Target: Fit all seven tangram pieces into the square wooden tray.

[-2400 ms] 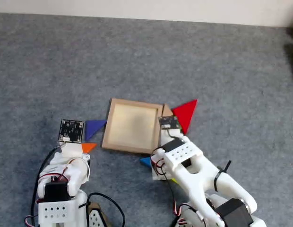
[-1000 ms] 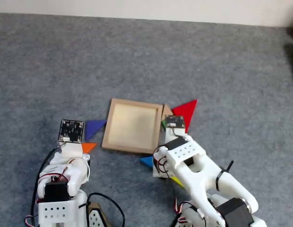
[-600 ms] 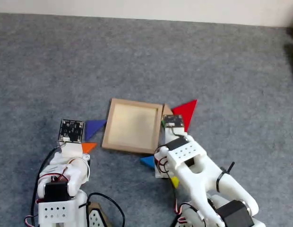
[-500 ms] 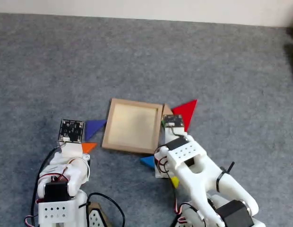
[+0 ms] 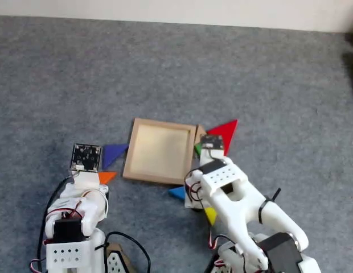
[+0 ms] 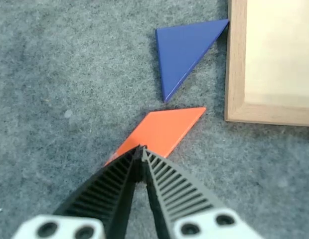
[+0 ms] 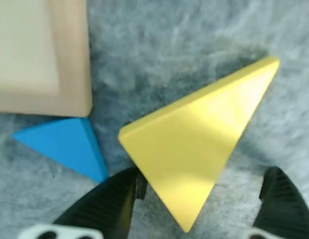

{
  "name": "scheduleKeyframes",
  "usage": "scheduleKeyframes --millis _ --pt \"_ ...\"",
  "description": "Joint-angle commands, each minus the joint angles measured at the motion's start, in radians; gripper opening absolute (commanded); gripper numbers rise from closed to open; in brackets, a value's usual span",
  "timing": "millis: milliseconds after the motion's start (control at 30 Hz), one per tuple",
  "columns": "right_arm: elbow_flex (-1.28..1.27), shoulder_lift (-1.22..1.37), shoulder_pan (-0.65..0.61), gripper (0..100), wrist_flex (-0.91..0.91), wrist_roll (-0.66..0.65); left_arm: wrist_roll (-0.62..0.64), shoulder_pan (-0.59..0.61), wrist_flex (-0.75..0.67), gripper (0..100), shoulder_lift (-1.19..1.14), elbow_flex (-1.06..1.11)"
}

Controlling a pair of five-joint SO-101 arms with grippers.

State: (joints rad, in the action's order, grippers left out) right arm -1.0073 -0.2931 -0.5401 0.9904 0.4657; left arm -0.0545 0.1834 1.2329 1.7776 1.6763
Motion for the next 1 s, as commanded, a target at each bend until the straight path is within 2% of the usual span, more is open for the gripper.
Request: scheduleKeyframes --millis 0,200,367,500,967 --pt "0.114 -0.013 0.033 35.7 -0.051 0.061 -0.008 -0.008 0.002 0 0.044 0.019" --pt "0.145 -0.015 0.019 35.7 -0.041 0.086 -0.008 -0.008 0.002 0 0.044 0.019" --pt "0.259 -0.015 -0.021 35.7 0.136 0.087 -0.008 -0.008 0.002 0 0.044 0.019" --pt "0.328 -0.004 -0.019 35.7 0.171 0.087 -0.008 -0.008 0.002 0 0.044 0.019" --pt "0.116 -0.002 0.005 35.7 -0.117 0.186 -0.008 -0.008 0.002 0 0.044 0.019"
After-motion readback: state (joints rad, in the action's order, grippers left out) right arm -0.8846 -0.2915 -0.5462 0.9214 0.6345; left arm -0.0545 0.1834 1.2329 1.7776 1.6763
